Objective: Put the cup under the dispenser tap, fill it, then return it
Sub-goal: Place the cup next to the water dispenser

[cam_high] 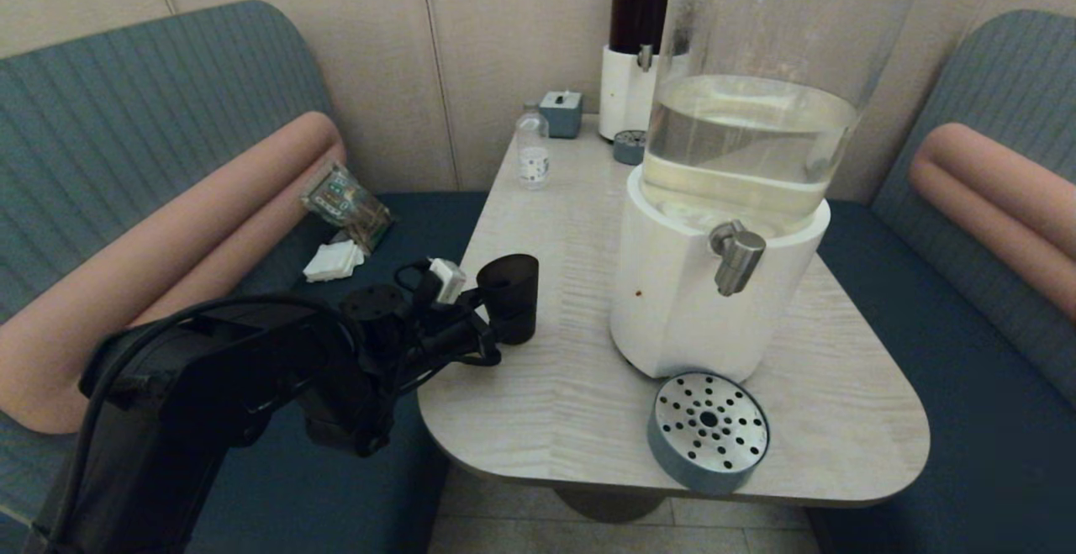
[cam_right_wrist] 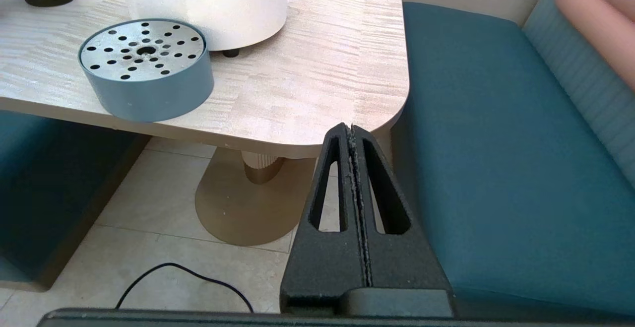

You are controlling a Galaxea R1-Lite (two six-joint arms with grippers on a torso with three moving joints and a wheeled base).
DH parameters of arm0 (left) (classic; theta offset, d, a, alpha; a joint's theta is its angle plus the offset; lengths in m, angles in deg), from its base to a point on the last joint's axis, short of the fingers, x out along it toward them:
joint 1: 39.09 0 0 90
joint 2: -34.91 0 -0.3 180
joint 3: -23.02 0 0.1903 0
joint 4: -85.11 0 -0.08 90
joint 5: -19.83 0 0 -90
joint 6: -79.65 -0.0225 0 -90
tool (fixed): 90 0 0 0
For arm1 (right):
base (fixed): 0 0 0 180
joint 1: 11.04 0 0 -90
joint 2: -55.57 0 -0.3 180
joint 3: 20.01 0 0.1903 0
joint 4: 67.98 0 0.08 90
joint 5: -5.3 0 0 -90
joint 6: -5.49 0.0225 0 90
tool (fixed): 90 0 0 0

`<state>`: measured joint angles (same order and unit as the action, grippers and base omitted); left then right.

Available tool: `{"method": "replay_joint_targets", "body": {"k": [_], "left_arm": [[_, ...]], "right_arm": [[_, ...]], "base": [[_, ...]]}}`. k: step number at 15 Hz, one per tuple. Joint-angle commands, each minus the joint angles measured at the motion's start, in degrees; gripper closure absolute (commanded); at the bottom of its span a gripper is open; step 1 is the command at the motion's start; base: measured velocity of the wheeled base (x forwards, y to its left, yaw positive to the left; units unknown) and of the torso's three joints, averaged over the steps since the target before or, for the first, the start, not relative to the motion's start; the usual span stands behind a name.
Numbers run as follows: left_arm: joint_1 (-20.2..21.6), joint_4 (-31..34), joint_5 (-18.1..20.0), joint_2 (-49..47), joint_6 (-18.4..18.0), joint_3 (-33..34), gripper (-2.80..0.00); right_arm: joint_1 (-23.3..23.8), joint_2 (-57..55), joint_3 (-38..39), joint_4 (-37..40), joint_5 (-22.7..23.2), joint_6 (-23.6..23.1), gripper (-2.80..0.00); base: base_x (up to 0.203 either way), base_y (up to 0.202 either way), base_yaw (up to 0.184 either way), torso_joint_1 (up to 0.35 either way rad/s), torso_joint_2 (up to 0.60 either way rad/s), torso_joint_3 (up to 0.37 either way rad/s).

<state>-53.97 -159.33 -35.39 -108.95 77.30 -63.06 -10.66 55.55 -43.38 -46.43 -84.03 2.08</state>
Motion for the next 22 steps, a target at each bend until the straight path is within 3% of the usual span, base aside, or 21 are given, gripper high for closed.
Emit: {"method": "replay_joint_targets", "body": {"k": [1,8,11,22], "left_arm": [[-0.1,0.2,0.2,-1.2,0.0,0.0,-2.8],[-0.1,0.2,0.1,2.4,-0.2,1.2,-2.8],[0.0,0.2,0.2,5.6,-0.3,5.4,-2.8],[-0.1,0.2,0.2,32.8,-1.4,39.7,-2.8]], "right_arm": [[0.0,-0.1,0.6,0.0,0.0,0.0,0.0],[0.1,-0.1,0.6,0.0,0.0,0.0,0.0],[0.0,-0.1,0.7,0.0,0.0,0.0,0.0],[0.0,-0.1,0.6,0.0,0.0,0.0,0.0]], "base": [[0.0,0.0,0.0,0.0,0.0,0.0],[0.0,0.0,0.0,0.0,0.0,0.0],[0.0,0.0,0.0,0.0,0.0,0.0],[0.0,0.0,0.0,0.0,0.0,0.0]]}}
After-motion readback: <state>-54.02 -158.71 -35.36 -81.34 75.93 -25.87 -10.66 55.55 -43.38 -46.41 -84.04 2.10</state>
